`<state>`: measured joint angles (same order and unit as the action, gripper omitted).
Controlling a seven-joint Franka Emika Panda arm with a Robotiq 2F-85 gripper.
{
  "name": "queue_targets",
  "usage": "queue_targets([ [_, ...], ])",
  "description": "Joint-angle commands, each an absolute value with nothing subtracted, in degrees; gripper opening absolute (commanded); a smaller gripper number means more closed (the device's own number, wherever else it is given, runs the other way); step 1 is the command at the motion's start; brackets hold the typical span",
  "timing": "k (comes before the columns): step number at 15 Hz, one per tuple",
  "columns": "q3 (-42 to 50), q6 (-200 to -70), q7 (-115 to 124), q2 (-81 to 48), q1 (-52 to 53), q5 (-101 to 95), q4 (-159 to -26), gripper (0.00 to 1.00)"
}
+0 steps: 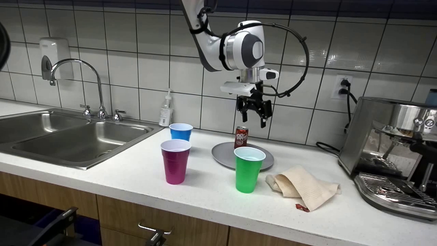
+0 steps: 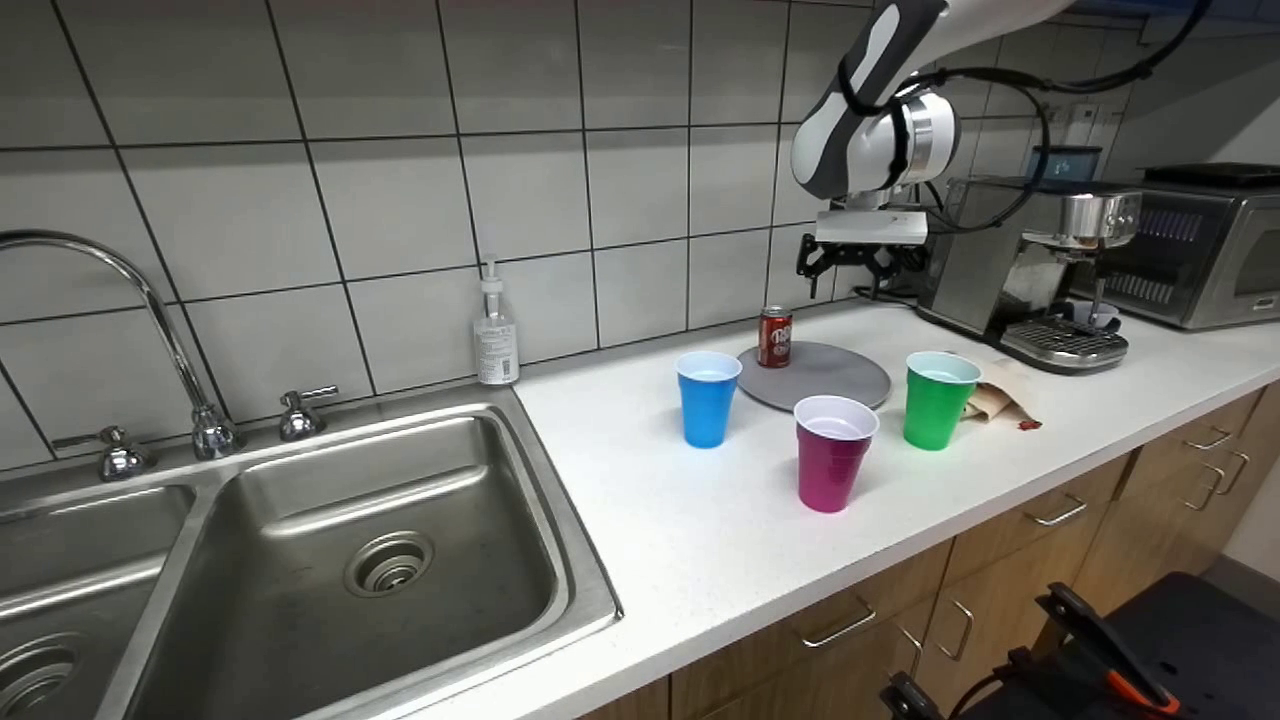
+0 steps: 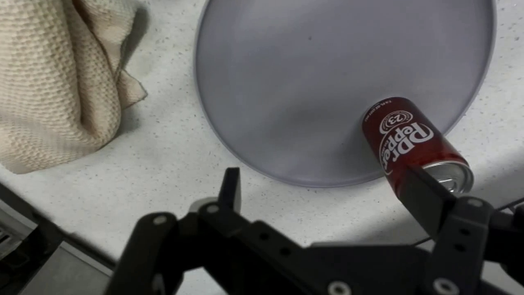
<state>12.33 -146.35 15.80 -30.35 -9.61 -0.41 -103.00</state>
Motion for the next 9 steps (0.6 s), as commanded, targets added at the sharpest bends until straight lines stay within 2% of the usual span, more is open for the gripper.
queue_targets([
  [1, 10.7, -147.9, 13.1, -31.8, -10.5, 2.1, -101.0, 1.0],
  [9, 9.2, -153.1, 11.2, -34.2, -10.5, 3.2, -100.5, 1.0],
])
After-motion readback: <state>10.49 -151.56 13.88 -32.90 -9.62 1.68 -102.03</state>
